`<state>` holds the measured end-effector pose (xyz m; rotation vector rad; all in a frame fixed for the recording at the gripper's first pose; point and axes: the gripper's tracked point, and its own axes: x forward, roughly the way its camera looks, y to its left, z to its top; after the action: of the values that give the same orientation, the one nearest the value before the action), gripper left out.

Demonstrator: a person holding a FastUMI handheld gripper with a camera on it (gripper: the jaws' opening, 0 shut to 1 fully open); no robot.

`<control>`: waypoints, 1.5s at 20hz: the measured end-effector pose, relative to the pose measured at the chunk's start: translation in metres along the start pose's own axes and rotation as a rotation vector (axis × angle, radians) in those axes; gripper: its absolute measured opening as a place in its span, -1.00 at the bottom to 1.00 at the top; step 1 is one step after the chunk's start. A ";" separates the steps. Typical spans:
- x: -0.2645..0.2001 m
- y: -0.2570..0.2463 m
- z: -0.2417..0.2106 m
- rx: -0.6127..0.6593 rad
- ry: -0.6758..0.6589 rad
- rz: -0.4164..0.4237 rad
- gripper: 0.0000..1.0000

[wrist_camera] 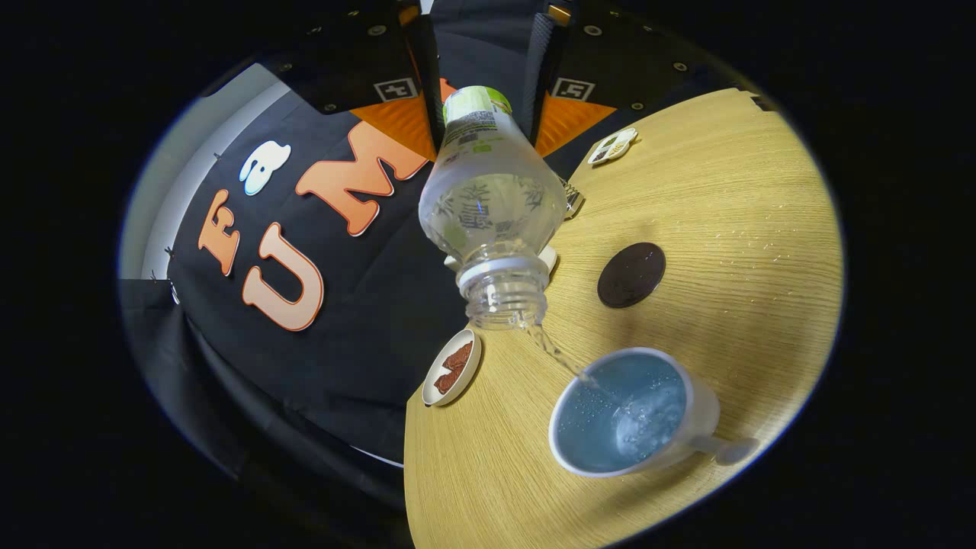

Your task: Take the bottle from table, then pour the juice into the cup, finally place the bottle on the coaster

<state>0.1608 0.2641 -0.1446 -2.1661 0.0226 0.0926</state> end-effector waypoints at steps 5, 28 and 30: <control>0.000 -0.003 0.000 -0.024 -0.003 -0.006 -0.02; -0.008 0.032 0.021 0.095 -0.027 0.052 -0.02; -0.012 0.039 0.023 0.144 -0.031 0.064 -0.02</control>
<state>0.1460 0.2606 -0.1886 -2.0197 0.0787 0.1569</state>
